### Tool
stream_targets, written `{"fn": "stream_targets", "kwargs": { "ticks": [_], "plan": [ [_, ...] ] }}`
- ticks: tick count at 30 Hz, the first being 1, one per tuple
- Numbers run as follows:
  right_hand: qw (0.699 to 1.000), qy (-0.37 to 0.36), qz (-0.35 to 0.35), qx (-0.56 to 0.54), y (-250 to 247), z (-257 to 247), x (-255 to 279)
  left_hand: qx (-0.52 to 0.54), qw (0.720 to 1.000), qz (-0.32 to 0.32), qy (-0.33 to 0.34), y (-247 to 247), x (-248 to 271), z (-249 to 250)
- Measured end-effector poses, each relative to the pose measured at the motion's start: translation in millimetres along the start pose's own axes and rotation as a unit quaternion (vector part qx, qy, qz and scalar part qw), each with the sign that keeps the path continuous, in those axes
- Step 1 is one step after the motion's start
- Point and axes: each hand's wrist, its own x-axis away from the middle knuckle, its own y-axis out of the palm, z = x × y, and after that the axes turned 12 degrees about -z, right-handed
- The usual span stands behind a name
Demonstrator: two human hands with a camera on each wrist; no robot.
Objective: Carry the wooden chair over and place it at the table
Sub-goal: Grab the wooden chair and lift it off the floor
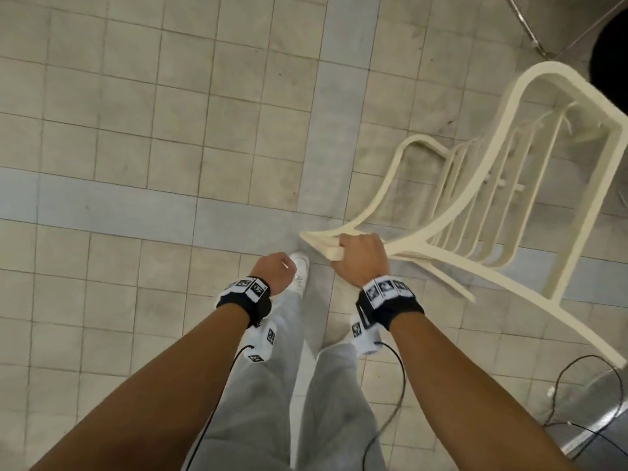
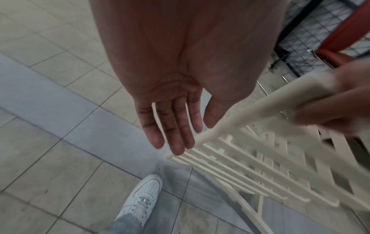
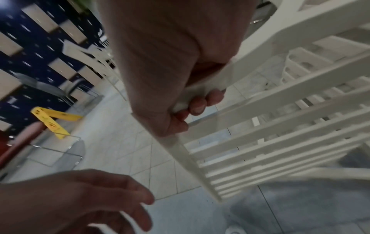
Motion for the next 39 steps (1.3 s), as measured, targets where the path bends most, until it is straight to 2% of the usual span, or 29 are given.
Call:
{"fn": "stream_targets", "kwargs": {
  "ticks": [5, 8, 11, 17, 23, 25, 29, 33, 36, 39],
  "plan": [
    [0.995, -0.032, 0.086, -0.042, -49, 24, 76, -0.078, 0.996, 0.002, 0.040, 14, -20, 25],
    [0.989, -0.062, 0.108, -0.083, -79, 29, 118, -0.149, 0.988, 0.002, 0.042, 18, -28, 32],
    [0.982, -0.070, 0.136, -0.110, -99, 34, 157, -0.175, 0.984, 0.010, 0.042, 17, -32, 34],
    [0.967, -0.095, 0.166, -0.169, -101, 40, 201, -0.228, 0.970, 0.059, 0.056, -6, -37, 27],
    [0.952, -0.101, 0.217, -0.193, -94, 53, 237, -0.303, 0.944, 0.080, 0.106, -6, -10, 41],
    [0.947, -0.083, 0.229, -0.210, -100, 67, 262, -0.325, 0.932, 0.085, 0.135, -2, 8, 52],
    [0.951, -0.010, 0.211, -0.228, -114, 100, 323, -0.342, 0.910, 0.114, 0.203, 6, 49, 76],
    [0.954, 0.080, 0.158, -0.244, -124, 110, 380, -0.385, 0.886, 0.130, 0.224, 15, 87, 113],
    [0.982, 0.086, 0.124, -0.112, -119, 95, 396, -0.415, 0.874, 0.140, 0.210, 20, 104, 133],
    [0.987, 0.126, 0.102, -0.009, -102, 67, 379, -0.459, 0.856, 0.146, 0.185, 22, 112, 147]
  ]
}}
